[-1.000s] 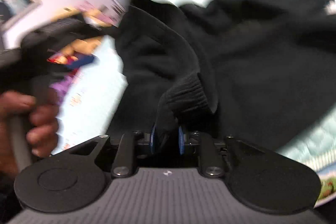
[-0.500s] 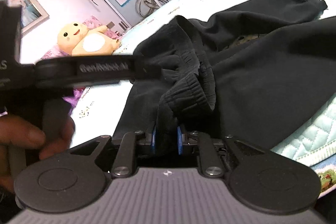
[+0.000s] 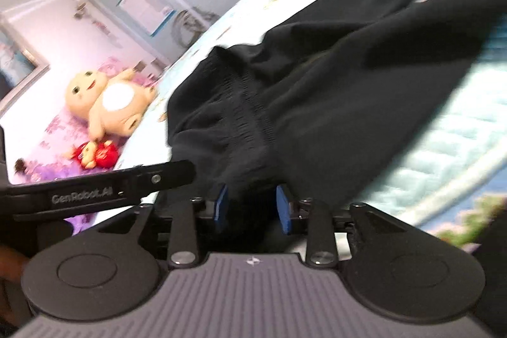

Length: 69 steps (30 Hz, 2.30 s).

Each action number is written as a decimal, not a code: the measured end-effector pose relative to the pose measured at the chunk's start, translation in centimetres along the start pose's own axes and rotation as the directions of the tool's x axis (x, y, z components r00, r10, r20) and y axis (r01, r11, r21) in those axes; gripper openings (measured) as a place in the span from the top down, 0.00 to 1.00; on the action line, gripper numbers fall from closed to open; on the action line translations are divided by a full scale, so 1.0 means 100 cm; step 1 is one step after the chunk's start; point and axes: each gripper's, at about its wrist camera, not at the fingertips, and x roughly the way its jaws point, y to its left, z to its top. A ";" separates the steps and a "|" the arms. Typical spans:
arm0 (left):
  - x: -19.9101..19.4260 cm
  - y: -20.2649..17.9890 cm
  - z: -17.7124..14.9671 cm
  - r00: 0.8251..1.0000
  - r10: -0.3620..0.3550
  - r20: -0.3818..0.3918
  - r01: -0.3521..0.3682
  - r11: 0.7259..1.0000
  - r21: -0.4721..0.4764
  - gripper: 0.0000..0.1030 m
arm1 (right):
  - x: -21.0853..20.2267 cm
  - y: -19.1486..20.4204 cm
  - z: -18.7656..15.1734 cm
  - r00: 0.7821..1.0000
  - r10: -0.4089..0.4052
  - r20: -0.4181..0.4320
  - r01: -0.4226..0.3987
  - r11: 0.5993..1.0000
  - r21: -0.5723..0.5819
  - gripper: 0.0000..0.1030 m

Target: Fold clothes

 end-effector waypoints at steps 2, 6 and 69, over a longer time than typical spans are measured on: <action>0.005 -0.013 -0.001 1.000 0.018 -0.005 -0.018 0.998 0.064 0.21 | -0.013 -0.015 0.002 1.000 -0.011 0.015 0.011 0.999 0.044 0.61; 0.017 -0.027 -0.005 0.999 0.025 -0.022 -0.022 0.992 0.122 0.20 | -0.034 -0.039 0.004 0.996 -0.037 0.078 0.028 0.993 0.111 0.57; -0.048 0.088 0.010 0.987 0.092 0.129 -0.054 0.961 -0.272 0.81 | -0.030 -0.067 -0.002 0.999 -0.039 0.012 0.036 0.982 0.184 0.47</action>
